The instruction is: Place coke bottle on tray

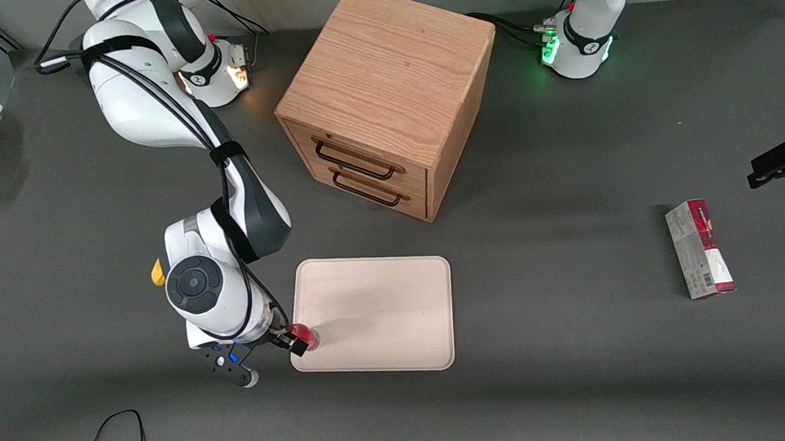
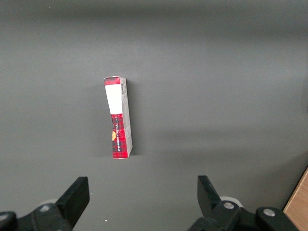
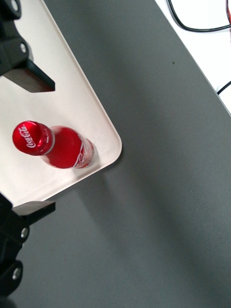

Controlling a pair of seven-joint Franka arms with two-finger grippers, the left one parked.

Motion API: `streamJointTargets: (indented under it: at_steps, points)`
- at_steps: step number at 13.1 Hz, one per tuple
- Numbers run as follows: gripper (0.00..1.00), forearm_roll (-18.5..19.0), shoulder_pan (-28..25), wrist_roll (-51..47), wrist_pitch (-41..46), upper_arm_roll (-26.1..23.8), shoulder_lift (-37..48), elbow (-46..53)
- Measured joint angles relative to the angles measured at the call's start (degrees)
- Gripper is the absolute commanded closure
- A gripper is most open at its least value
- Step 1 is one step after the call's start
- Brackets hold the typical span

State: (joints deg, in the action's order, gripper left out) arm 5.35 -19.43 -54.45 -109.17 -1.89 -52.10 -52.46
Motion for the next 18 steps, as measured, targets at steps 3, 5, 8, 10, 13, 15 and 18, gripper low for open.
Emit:
streamJointTargets:
  at_steps: [3, 5, 8, 10, 13, 15, 18]
  points:
    - [0.00, 0.0, 0.0, 0.0, 0.0, 0.0, 0.0, 0.1]
    - [0.00, 0.0, 0.0, 0.0, 0.0, 0.0, 0.0, 0.3]
    - [0.00, 0.1, 0.0, 0.2, 1.1, 0.0, 0.6, 1.2]
    - [0.00, 0.1, 0.1, 2.8, 5.0, 0.1, 2.4, 1.7]
    - [0.00, -0.9, 1.3, 8.7, 11.9, 0.2, 6.5, 0.8]
    - [0.00, -2.0, 3.2, 13.8, 12.9, 0.2, 11.0, -4.2]
    - [0.00, -3.0, 6.3, 23.0, 13.1, 0.4, 20.5, -16.6]
